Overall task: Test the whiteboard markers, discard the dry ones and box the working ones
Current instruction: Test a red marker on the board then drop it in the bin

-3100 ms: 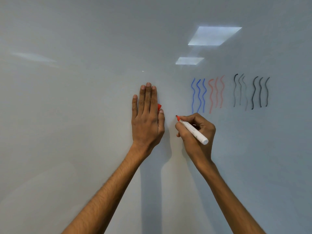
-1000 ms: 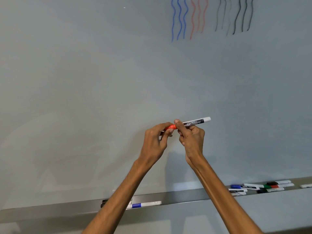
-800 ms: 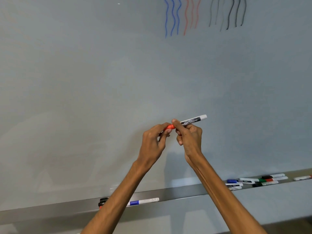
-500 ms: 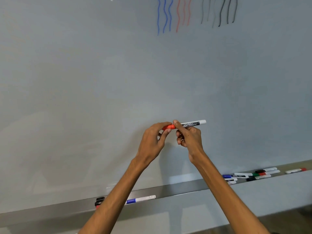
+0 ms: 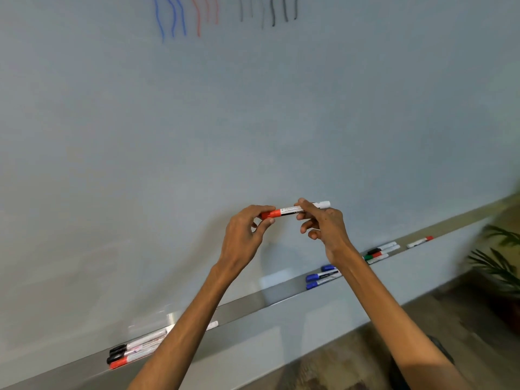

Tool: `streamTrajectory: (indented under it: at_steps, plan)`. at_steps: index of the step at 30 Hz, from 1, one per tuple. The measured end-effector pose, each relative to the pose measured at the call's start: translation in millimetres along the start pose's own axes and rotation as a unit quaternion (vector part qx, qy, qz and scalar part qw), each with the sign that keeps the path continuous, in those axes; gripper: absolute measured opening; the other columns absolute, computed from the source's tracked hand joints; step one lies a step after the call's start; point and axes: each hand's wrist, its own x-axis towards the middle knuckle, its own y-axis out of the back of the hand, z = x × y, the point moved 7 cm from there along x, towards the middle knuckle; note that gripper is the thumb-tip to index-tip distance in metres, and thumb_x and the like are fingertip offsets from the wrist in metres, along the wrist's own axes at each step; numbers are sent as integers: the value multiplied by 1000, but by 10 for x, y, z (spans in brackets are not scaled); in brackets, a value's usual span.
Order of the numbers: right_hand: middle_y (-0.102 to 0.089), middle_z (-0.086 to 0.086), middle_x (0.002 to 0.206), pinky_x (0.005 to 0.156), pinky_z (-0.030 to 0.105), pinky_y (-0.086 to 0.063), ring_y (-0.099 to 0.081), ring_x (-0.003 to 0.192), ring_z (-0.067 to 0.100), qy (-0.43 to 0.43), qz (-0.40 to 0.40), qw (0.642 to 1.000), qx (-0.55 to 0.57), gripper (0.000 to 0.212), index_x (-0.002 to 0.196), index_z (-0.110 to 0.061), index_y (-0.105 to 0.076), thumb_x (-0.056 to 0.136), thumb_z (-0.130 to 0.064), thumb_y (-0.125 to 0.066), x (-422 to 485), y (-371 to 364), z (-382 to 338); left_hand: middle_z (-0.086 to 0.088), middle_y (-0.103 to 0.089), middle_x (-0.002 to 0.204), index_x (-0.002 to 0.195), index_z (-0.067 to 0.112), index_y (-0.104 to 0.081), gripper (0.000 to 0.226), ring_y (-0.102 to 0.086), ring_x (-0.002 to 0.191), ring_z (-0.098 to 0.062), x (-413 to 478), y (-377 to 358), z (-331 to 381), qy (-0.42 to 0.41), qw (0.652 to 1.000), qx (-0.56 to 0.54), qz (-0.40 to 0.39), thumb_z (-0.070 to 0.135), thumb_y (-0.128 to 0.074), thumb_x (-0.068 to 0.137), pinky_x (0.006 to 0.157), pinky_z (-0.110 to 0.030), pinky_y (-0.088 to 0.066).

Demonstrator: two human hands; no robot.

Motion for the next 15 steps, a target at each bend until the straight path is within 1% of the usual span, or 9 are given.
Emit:
streamTrajectory:
  at_steps: [3, 7, 10, 13, 15]
  plan:
    - [-71, 6, 77, 44, 18, -39, -56, 49, 12, -22, 16, 1000, -4, 30, 103, -5, -75, 89, -32, -71, 26, 358, 29, 11, -71, 106, 114, 25, -71, 21, -62, 93, -5, 31, -306, 108, -6, 1000, -2, -28, 27, -66, 94, 73, -17, -48]
    - [-74, 10, 85, 47, 20, -39, -57, 55, 15, -39, -6, 999, -26, 35, 106, -5, -75, 89, -35, -71, 45, 866, 63, 11, -70, 108, 116, 25, -69, 22, -61, 93, -5, 64, -771, 245, -6, 998, -3, -67, 29, -63, 96, 75, -16, -48]
    - [-76, 12, 91, 52, 22, -39, -60, 60, 17, -49, -18, 998, -47, 31, 103, -9, -77, 90, -36, -70, 62, 1276, 81, 9, -68, 110, 121, 23, -67, 26, -60, 93, -5, 81, -1175, 334, -3, 994, 10, -104, 30, -60, 97, 77, -17, -49]
    - [-76, 12, 94, 53, 22, -39, -62, 63, 16, -56, -27, 994, -89, 23, 103, -12, -77, 89, -30, -71, 75, 1699, 118, 10, -66, 108, 121, 24, -67, 25, -59, 90, -7, 84, -1594, 448, -10, 989, 25, -142, 29, -59, 98, 76, -23, -50]
    - [-76, 11, 92, 52, 21, -40, -65, 65, 16, -51, -34, 990, -126, 19, 103, -13, -77, 90, -24, -71, 85, 1986, 153, 9, -64, 106, 120, 25, -67, 24, -58, 89, -8, 77, -1894, 522, -17, 985, 37, -169, 26, -59, 97, 75, -24, -51]
